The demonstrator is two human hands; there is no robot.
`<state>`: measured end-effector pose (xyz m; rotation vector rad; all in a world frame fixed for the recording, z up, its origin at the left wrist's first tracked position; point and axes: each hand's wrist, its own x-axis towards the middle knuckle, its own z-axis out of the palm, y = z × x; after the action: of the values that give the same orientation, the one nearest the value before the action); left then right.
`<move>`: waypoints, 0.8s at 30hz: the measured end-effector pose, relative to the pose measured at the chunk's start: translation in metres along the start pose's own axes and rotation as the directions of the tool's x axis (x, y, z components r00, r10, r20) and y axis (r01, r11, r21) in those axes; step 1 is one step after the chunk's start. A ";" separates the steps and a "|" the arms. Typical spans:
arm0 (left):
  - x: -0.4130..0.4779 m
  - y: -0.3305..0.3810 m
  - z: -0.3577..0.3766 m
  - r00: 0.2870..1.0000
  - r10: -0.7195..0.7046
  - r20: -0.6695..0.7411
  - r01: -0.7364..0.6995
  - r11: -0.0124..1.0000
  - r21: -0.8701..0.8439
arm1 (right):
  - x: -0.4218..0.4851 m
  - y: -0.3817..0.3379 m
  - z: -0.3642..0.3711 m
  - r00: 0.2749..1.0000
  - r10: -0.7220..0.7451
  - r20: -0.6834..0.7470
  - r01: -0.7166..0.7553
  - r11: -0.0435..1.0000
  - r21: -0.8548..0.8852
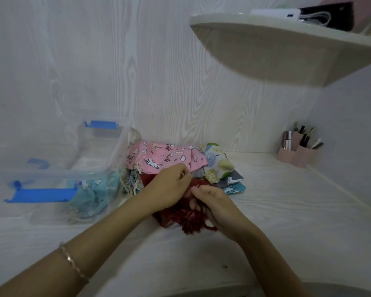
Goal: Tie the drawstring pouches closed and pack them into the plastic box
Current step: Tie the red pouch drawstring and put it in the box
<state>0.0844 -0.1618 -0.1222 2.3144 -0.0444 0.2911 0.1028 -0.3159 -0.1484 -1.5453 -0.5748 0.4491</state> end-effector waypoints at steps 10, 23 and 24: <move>-0.018 -0.010 -0.004 0.957 0.119 0.266 -0.028 0.947 -0.321 | -0.005 0.001 0.001 0.999 -0.031 0.044 0.039 0.980 -0.195; -0.027 -0.020 0.007 0.970 0.223 0.100 -0.218 0.974 -0.052 | 0.000 0.011 0.001 0.988 -0.043 -0.149 0.028 0.994 -0.101; -0.029 -0.018 0.009 0.980 0.189 0.061 -0.185 0.981 -0.066 | 0.000 0.012 0.002 0.984 -0.035 -0.177 0.026 0.998 -0.052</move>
<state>0.0598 -0.1573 -0.1477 2.2632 -0.3016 0.3027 0.1028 -0.3141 -0.1607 -1.6034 -0.4732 0.2720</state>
